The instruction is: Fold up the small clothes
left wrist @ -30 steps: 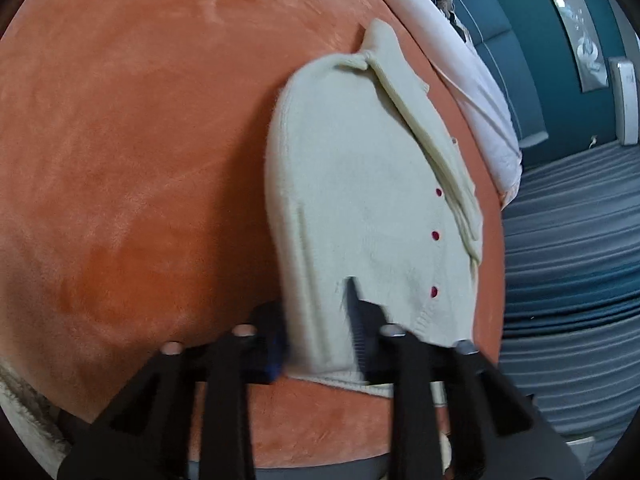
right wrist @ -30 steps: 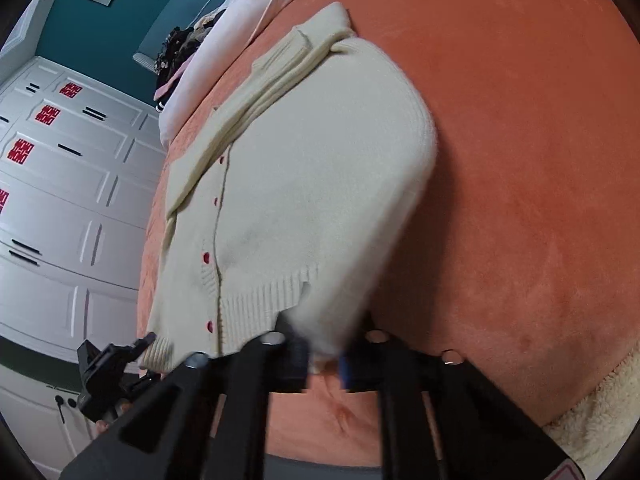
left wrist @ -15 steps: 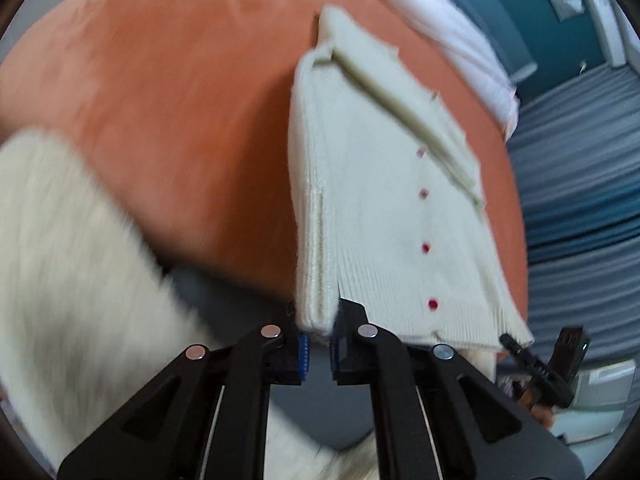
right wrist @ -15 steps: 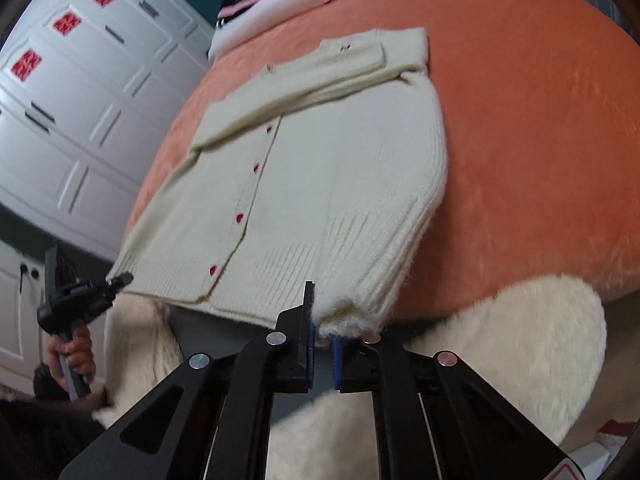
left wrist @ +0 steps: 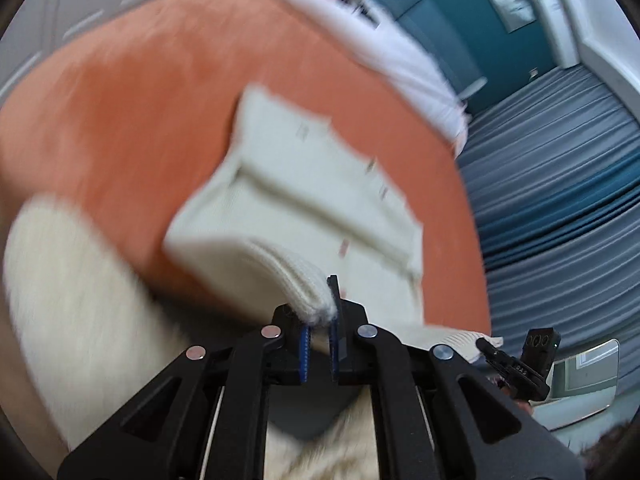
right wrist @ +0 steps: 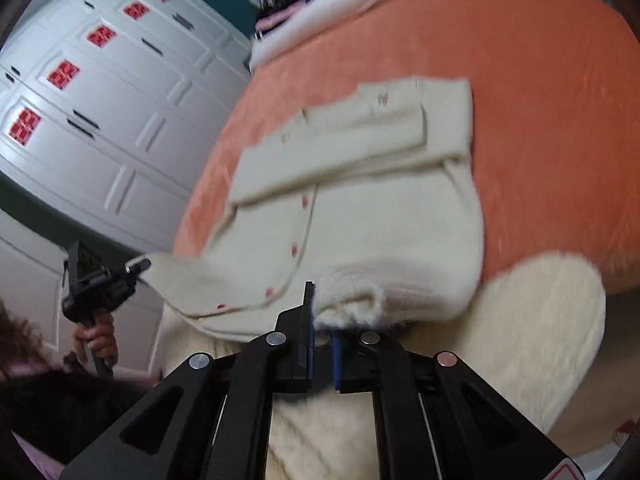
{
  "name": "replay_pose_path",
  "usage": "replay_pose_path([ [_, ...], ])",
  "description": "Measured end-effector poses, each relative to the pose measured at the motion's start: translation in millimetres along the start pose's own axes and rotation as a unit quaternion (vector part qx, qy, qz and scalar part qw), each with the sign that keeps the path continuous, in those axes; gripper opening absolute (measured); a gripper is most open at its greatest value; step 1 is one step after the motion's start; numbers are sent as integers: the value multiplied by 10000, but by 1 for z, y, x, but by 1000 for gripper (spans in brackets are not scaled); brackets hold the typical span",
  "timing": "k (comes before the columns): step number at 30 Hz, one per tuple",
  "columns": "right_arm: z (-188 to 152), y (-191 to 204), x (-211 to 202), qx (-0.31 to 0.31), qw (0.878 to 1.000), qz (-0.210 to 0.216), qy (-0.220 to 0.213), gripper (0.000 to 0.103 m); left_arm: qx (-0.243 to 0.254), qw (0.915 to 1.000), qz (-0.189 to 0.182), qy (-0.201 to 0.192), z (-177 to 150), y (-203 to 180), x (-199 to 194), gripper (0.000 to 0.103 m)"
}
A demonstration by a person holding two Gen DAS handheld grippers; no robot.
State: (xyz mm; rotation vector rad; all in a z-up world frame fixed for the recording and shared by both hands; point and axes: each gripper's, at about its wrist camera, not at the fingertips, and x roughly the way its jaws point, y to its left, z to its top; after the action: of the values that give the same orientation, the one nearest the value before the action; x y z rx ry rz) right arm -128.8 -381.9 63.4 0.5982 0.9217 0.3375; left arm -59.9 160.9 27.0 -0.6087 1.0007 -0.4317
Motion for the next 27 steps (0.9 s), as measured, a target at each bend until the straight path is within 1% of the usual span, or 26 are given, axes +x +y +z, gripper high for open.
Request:
replay_pose_path([
  [1, 23, -7, 10, 101, 9994, 146, -296, 6, 109, 9996, 32, -256, 24, -3, 13, 6],
  [2, 43, -14, 25, 240, 9979, 230, -550, 6, 139, 9991, 61, -406, 46, -7, 29, 6],
  [3, 56, -17, 39, 403, 9962, 230, -742, 7, 113, 9987, 82, -486, 64, -8, 47, 6],
  [4, 69, -26, 58, 563, 9943, 261, -865, 8, 11, 9980, 182, -602, 84, -8, 68, 7],
  [5, 78, -35, 80, 674, 9929, 169, -970, 8, -96, 9977, 226, -636, 98, -5, 87, 8],
  [6, 85, -42, 99, 731, 9917, -142, -1051, 11, -139, 9980, 253, -569, 113, -1, 112, 12],
  [7, 88, -44, 118, 786, 9894, -545, -1093, 18, -198, 9973, 410, -570, 122, 7, 122, 16],
  [8, 90, -47, 134, 835, 9861, -937, -1087, 19, -300, 9955, 707, -562, 127, 15, 140, 44],
  [9, 90, -49, 142, 923, 9833, -1115, -1103, 19, -317, 9932, 1007, -495, 126, 19, 152, 67],
  [10, 87, -49, 144, 1012, 9822, -1071, -1167, 20, -346, 9881, 1412, -510, 129, 25, 161, 66],
  [11, 82, -45, 141, 1003, 9822, -994, -1241, 22, -341, 9857, 1555, -548, 128, 28, 164, 66],
  [12, 79, -42, 136, 902, 9818, -1028, -1320, 37, -286, 9875, 1436, -586, 123, 30, 159, 67],
  [13, 76, -38, 132, 739, 9801, -1183, -1413, 57, -229, 9892, 1307, -615, 119, 33, 152, 73],
  [14, 72, -32, 127, 454, 9775, -1395, -1517, 64, -174, 9897, 1268, -642, 116, 35, 146, 84],
  [15, 70, -33, 122, 203, 9757, -1549, -1535, 70, -103, 9901, 1225, -678, 112, 36, 141, 89],
  [16, 71, -35, 124, -12, 9739, -1737, -1460, 73, -25, 9908, 1177, -664, 109, 39, 141, 89],
  [18, 78, -44, 140, -62, 9724, -1995, -1212, 75, 146, 9908, 1261, -471, 111, 40, 152, 90],
  [20, 85, -62, 158, 136, 9754, -1992, -933, 75, 339, 9887, 1421, -333, 116, 41, 175, 90],
  [21, 85, -67, 167, 224, 9755, -2024, -837, 75, 449, 9875, 1492, -248, 120, 43, 189, 87],
  [22, 89, -75, 175, 306, 9748, -2082, -744, 75, 525, 9856, 1601, -147, 122, 44, 201, 80],
  [23, 89, -81, 181, 358, 9745, -2116, -659, 75, 527, 9839, 1707, 3, 123, 46, 212, 62],
  [24, 90, -86, 187, 402, 9757, -2085, -536, 73, 483, 9823, 1804, 144, 124, 49, 220, 58],
  [25, 91, -89, 190, 432, 9776, -2012, -442, 58, 459, 9810, 1881, 128, 124, 49, 221, 54],
  [26, 90, -88, 191, 433, 9796, -1930, -365, 41, 468, 9821, 1823, 79, 124, 47, 219, 39],
  [27, 90, -87, 191, 438, 9813, -1851, -282, 10, 466, 9823, 1811, 49, 123, 46, 215, 21],
])
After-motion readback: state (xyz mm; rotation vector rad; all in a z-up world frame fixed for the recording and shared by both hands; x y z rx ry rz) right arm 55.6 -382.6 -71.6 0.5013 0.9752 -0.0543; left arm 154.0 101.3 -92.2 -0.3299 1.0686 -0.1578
